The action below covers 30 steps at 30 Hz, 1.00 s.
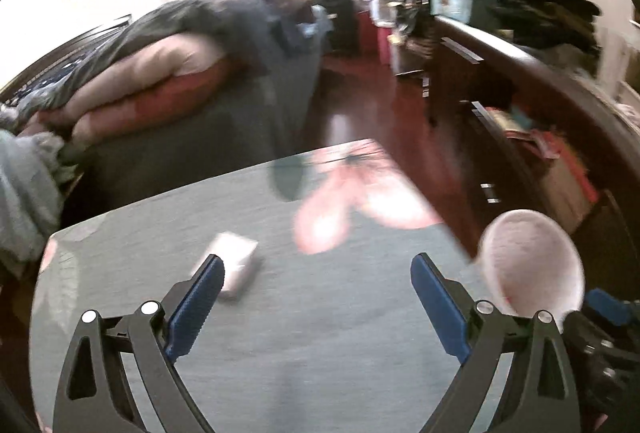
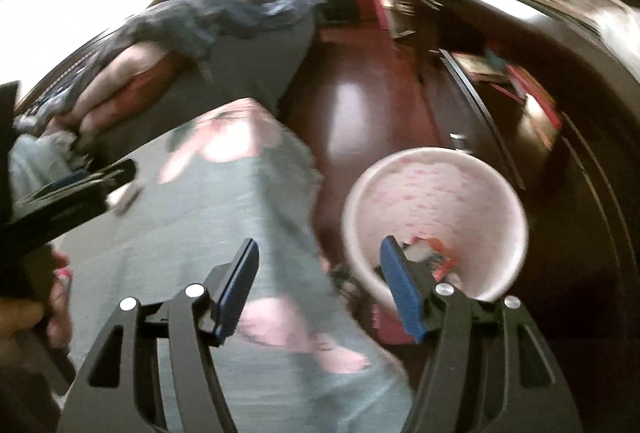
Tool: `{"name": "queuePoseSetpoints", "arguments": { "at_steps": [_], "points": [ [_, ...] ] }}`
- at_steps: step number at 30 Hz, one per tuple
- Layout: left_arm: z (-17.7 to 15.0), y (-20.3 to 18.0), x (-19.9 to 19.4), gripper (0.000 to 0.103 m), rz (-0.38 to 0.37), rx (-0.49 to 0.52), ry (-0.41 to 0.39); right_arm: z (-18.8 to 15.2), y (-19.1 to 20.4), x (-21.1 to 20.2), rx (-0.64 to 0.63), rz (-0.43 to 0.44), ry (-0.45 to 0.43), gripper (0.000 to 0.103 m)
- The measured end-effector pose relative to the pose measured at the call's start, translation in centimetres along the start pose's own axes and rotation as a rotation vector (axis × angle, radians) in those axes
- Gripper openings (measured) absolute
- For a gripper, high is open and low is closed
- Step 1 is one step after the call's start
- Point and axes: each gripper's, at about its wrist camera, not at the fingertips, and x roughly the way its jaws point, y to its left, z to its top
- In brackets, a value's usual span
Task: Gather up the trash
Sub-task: 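Return to the table and grasp the small white box with the left gripper, then grasp the pink-capped glue stick upright with the right gripper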
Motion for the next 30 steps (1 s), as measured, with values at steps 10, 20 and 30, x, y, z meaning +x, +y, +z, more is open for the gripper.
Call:
{"name": "queuePoseSetpoints", "arguments": {
  "at_steps": [10, 20, 30],
  "points": [
    [0.0, 4.5, 4.5, 0.091, 0.019, -0.014, 0.048, 0.5, 6.6, 0.8, -0.121, 0.086, 0.012, 0.064],
    [-0.3, 4.9, 7.4, 0.051, 0.019, -0.011, 0.086, 0.4, 7.9, 1.4, -0.136, 0.090, 0.030, 0.064],
    [-1.5, 8.3, 2.5, 0.040, 0.009, -0.117, 0.032, -0.5, 11.1, 0.8, -0.176, 0.133, 0.044, 0.064]
  ]
}}
